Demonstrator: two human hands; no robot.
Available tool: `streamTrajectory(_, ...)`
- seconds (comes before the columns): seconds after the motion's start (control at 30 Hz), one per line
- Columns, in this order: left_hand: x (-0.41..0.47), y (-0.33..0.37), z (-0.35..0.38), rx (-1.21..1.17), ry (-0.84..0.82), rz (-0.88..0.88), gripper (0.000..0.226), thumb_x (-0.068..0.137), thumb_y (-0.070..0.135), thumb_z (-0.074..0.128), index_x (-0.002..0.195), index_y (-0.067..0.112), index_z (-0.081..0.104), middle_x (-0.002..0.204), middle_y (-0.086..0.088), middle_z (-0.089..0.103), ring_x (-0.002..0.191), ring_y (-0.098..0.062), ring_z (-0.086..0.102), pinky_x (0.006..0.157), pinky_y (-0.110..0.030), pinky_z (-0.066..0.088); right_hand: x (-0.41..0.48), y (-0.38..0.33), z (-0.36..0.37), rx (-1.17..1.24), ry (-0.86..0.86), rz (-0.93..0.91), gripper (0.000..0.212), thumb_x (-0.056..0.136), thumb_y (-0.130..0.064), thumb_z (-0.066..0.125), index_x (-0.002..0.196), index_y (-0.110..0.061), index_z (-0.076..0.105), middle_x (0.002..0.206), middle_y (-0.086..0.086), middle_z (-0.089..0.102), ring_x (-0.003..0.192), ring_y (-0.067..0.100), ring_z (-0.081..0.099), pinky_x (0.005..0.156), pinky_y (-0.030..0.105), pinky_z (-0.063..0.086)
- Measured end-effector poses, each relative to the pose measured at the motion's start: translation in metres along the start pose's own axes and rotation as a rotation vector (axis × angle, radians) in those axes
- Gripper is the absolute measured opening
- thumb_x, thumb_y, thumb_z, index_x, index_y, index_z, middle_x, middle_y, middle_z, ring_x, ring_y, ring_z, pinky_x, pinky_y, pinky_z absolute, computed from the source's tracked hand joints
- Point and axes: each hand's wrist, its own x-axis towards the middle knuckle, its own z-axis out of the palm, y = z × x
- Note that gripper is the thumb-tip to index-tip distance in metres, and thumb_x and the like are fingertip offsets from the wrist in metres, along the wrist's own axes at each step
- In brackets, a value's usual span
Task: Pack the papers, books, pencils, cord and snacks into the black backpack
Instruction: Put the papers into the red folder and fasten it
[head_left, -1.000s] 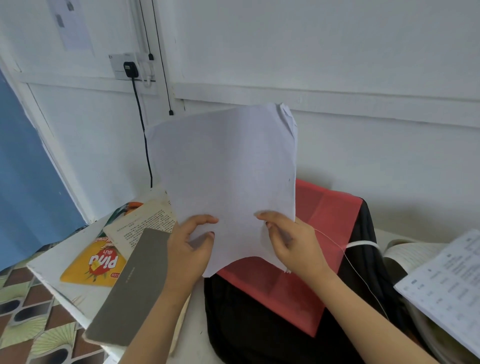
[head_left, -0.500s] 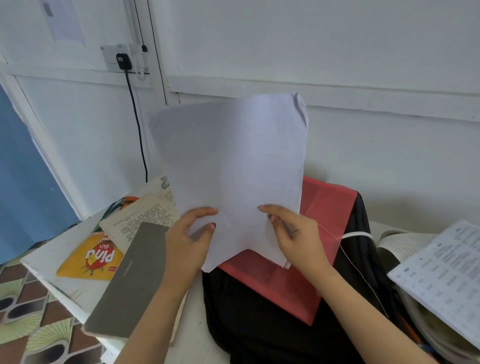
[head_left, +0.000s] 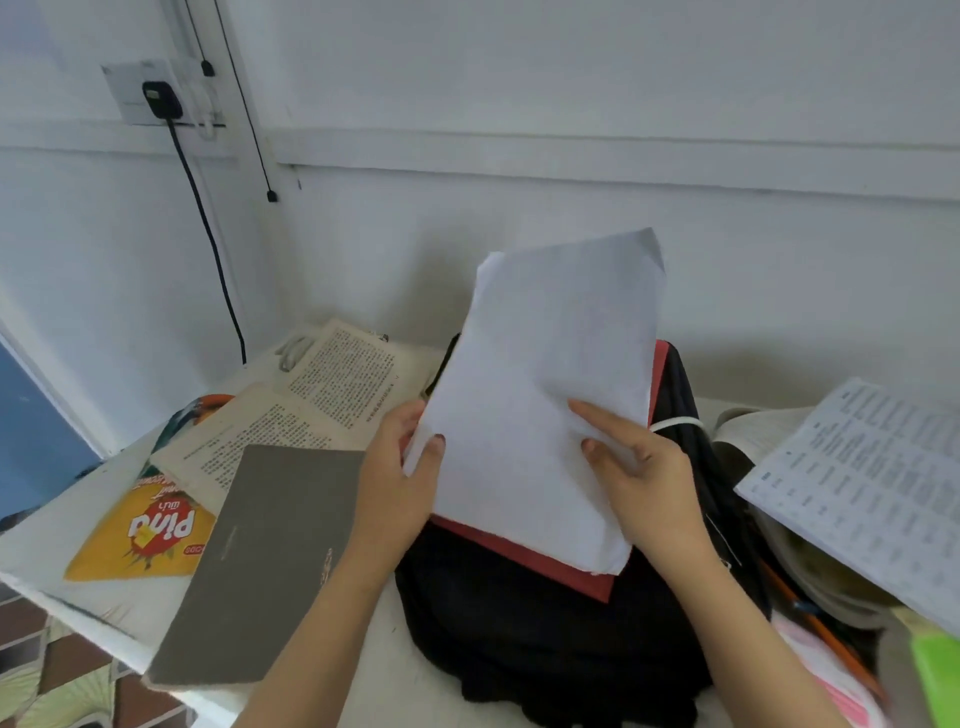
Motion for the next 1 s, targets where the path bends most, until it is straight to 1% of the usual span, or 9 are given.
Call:
streamTrajectory(0.1,-0.014,-0.009,0.013,-0.01,-0.024,-0.093,0.039,0.094,0.019,0.05,0.128,0.034,0.036,0.109,0.017,0.055,0.096,0.012,0.051,0.074,-0.01,0.043,-0.007,-0.002,-0.015,-0.022,0.215,0.115,0.032,0.092,-0.005,0.055,0.115,-0.023,0.066,0.112,-0.02,0.057,0.089,-0.02,0.051,0.081,-0.006,0.036)
streamTrajectory(0.23,-0.032,-0.011,0.032,0.191,-0.148,0.03,0.044,0.092,0.025,0.055,0.133,0.028,0.038,0.121,0.01,0.055,0.115,-0.004,0.048,0.087,-0.013,0.037,-0.019,-0.008,-0.037,-0.108,0.456,0.186,0.031,0.094,-0.005,0.051,0.118,-0.02,0.065,0.109,-0.01,0.054,0.071,-0.016,0.049,0.064,-0.009,0.032)
streamTrajectory(0.33,-0.042,-0.002,0.048,0.432,-0.274,0.182,0.067,0.088,0.046,0.053,0.144,0.022,0.025,0.143,0.003,0.039,0.135,-0.014,0.03,0.114,-0.032,0.019,-0.03,-0.014,-0.052,-0.13,0.599,0.226,0.032,0.094,-0.004,0.05,0.117,-0.02,0.065,0.111,-0.005,0.054,0.075,-0.009,0.051,0.069,-0.01,0.03)
streamTrajectory(0.4,-0.048,0.005,0.058,0.558,-0.394,0.214,0.081,0.087,0.057,0.048,0.148,0.02,0.01,0.154,-0.002,0.022,0.143,-0.019,0.012,0.115,-0.034,0.0,-0.037,-0.015,-0.058,-0.141,0.66,0.264,0.032,0.093,-0.005,0.05,0.118,-0.021,0.065,0.115,0.0,0.058,0.096,0.001,0.057,0.081,0.001,0.035)
streamTrajectory(0.43,-0.051,0.007,0.063,0.605,-0.435,0.222,0.087,0.086,0.06,0.047,0.149,0.02,0.004,0.156,-0.006,0.015,0.144,-0.021,0.007,0.115,-0.035,-0.002,-0.04,-0.015,-0.061,-0.14,0.686,0.288,0.033,0.093,-0.005,0.05,0.118,-0.021,0.065,0.117,0.001,0.059,0.104,0.011,0.056,0.086,0.009,0.037)
streamTrajectory(0.5,-0.057,0.009,0.071,0.674,-0.465,0.247,0.096,0.082,0.062,0.053,0.148,0.018,-0.001,0.156,-0.01,0.012,0.144,-0.024,0.008,0.115,-0.036,0.001,-0.046,-0.014,-0.065,-0.107,0.737,0.326,0.033,0.093,-0.006,0.05,0.118,-0.022,0.065,0.117,0.0,0.059,0.108,0.012,0.053,0.091,0.017,0.038)
streamTrajectory(0.7,-0.055,0.012,0.07,0.627,-0.402,0.305,0.087,0.076,0.029,0.073,0.143,0.02,0.019,0.134,0.0,0.042,0.122,-0.02,0.04,0.103,-0.033,0.032,-0.066,-0.02,-0.068,0.075,0.874,0.371,0.034,0.089,-0.004,0.053,0.107,-0.029,0.067,0.107,-0.012,0.058,0.107,0.006,0.052,0.094,0.018,0.039)
streamTrajectory(0.9,-0.044,0.002,0.036,0.41,-0.345,0.568,0.097,0.061,-0.019,0.068,0.143,0.013,0.029,0.121,0.001,0.057,0.106,-0.015,0.054,0.091,-0.028,0.036,-0.09,-0.028,-0.065,0.266,1.015,0.384,0.033,0.088,-0.002,0.055,0.097,-0.032,0.068,0.109,-0.011,0.064,0.109,0.01,0.059,0.101,0.032,0.046)
streamTrajectory(1.0,-0.044,-0.005,0.015,0.324,-0.446,0.68,0.106,0.057,-0.026,0.064,0.143,0.021,0.025,0.121,0.013,0.053,0.111,0.007,0.042,0.097,-0.025,0.032,-0.098,-0.035,-0.06,0.296,1.035,0.372,0.032,0.089,-0.002,0.055,0.097,-0.03,0.068,0.112,-0.008,0.064,0.111,0.012,0.06,0.1,0.033,0.047)
